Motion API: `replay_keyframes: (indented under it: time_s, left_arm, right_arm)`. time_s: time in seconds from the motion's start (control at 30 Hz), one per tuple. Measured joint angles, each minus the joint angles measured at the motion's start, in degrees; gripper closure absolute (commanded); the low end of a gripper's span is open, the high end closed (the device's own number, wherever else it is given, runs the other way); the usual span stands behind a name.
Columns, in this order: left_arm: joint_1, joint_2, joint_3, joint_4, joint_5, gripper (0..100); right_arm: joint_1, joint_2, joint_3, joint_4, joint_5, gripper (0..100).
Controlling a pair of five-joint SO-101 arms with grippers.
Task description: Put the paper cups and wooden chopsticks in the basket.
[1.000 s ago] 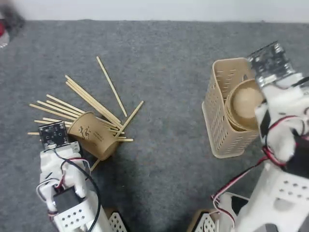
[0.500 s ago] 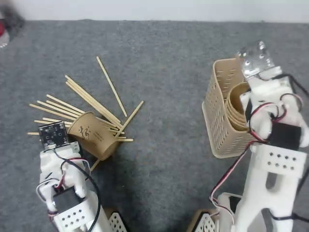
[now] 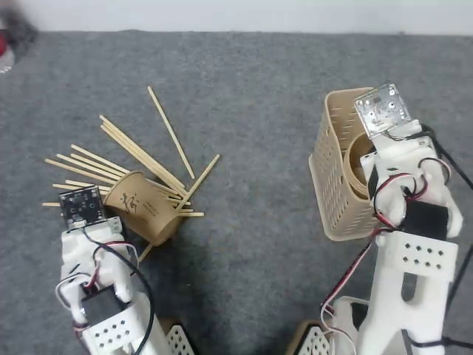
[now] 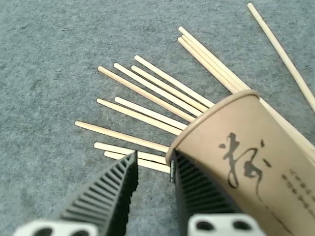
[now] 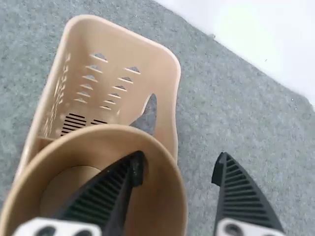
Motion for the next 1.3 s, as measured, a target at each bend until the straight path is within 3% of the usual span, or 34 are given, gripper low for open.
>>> replay_keyframes:
  time_s: [0.2,0.37,0.47,0.6,0.7,0.8,0.87,1.07,1.3]
  left_arm:
    - [0.0,0.0,0.0,0.0,0.0,88]
    - [0.1,0.0,0.0,0.0,0.0,88]
    - [0.2,0.0,0.0,0.0,0.0,88]
    - [0.0,0.0,0.0,0.0,0.0,86]
    - [0.1,0.0,0.0,0.3,0.0,82]
    - [0.1,0.0,-1.3,0.9,0.0,81]
    - [0.0,0.0,-3.9,1.1,-1.6,81]
    - [-0.7,0.0,-14.9,1.1,-9.5,81]
    - [-0.7,-0.1,-31.9,6.5,-12.6,81]
  right_arm:
    - [-1.9,-7.3,-13.8,12.7,-0.1,77.1]
    - [-8.7,-17.5,-29.7,26.9,-1.6,77.1]
    - [-13.6,-18.5,-30.3,36.2,-6.4,77.6]
    - [-20.0,-20.0,-25.3,44.7,-13.1,99.8]
    - [-22.7,-23.6,-18.8,45.0,-14.6,93.1]
    - [-23.3,-29.9,-11.3,43.4,-14.6,99.7]
    - [-23.1,-34.8,-5.5,41.5,-13.0,98.4]
    - [-23.1,-49.8,13.0,34.1,-4.2,99.1]
    - [-23.2,-57.7,17.8,29.1,-3.1,99.1]
